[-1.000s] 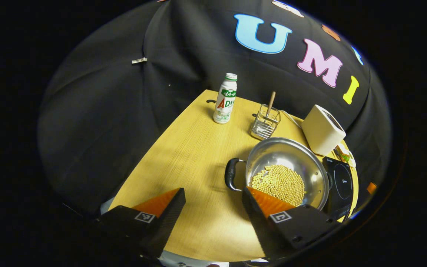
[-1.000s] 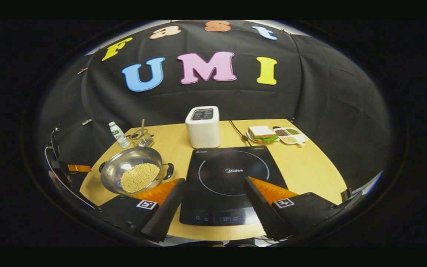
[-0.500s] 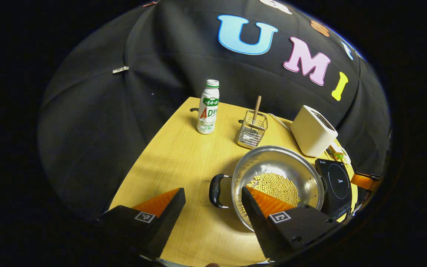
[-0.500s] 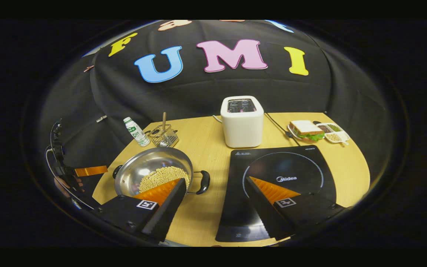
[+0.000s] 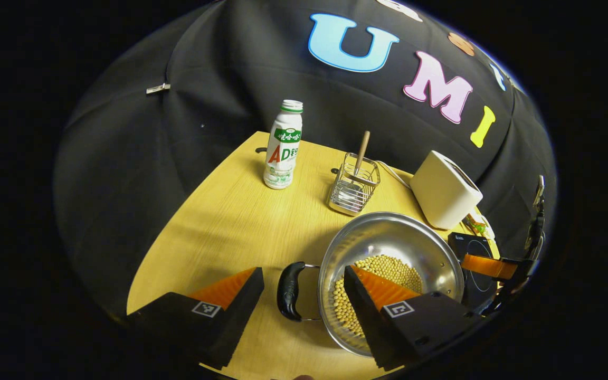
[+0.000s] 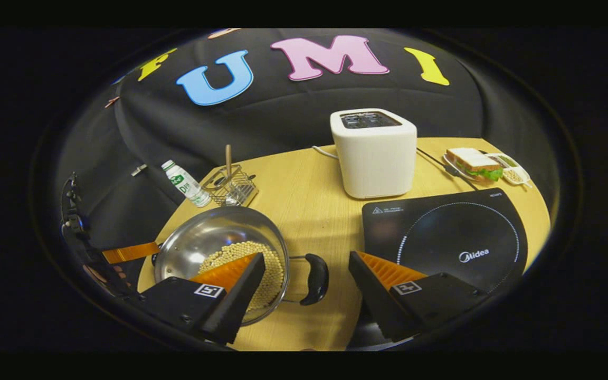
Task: First push the handle of the pot to place it horizontally, then grasp the pot with both hands and set it on the induction cooktop.
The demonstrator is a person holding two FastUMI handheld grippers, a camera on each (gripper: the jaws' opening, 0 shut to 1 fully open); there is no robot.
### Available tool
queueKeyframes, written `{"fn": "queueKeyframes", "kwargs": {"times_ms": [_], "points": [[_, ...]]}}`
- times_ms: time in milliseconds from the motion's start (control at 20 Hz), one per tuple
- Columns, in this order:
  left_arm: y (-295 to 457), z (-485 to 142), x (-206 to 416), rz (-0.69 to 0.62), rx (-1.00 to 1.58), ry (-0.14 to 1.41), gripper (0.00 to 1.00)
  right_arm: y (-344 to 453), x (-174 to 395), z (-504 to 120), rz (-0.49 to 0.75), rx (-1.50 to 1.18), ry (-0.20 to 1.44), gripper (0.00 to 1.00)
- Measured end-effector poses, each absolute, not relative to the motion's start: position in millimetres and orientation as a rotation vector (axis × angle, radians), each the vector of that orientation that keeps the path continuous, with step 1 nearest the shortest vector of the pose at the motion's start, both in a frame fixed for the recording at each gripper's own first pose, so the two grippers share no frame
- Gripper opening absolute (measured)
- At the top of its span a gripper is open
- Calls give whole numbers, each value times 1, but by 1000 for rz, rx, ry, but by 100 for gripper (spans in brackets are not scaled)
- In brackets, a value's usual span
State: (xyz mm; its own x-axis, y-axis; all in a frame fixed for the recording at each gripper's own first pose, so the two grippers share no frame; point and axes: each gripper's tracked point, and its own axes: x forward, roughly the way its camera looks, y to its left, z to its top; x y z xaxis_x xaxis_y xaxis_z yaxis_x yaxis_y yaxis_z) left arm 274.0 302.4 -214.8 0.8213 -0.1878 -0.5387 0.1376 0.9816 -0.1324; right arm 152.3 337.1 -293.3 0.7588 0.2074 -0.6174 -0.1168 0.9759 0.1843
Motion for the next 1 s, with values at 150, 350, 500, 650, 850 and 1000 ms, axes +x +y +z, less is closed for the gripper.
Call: {"fn": "queueKeyframes", "kwargs": {"times_ms": [150, 350, 500, 650, 850, 1000], "points": [[298, -225, 283, -177, -122, 589, 96, 337, 160, -308, 161, 155, 698, 99], [292, -236, 291, -188, -150, 604, 96, 344, 152, -320, 169, 164, 717, 99], [291, -243, 295, -193, -148, 615, 96, 351, 147, -329, 177, 146, 737, 99], [289, -250, 298, -205, -137, 628, 94, 361, 139, -338, 184, 147, 761, 99], [288, -259, 297, -216, -92, 638, 80, 364, 135, -340, 169, 103, 743, 96], [301, -266, 300, -195, -47, 648, 82, 363, 139, -342, 145, 109, 739, 88]]}}
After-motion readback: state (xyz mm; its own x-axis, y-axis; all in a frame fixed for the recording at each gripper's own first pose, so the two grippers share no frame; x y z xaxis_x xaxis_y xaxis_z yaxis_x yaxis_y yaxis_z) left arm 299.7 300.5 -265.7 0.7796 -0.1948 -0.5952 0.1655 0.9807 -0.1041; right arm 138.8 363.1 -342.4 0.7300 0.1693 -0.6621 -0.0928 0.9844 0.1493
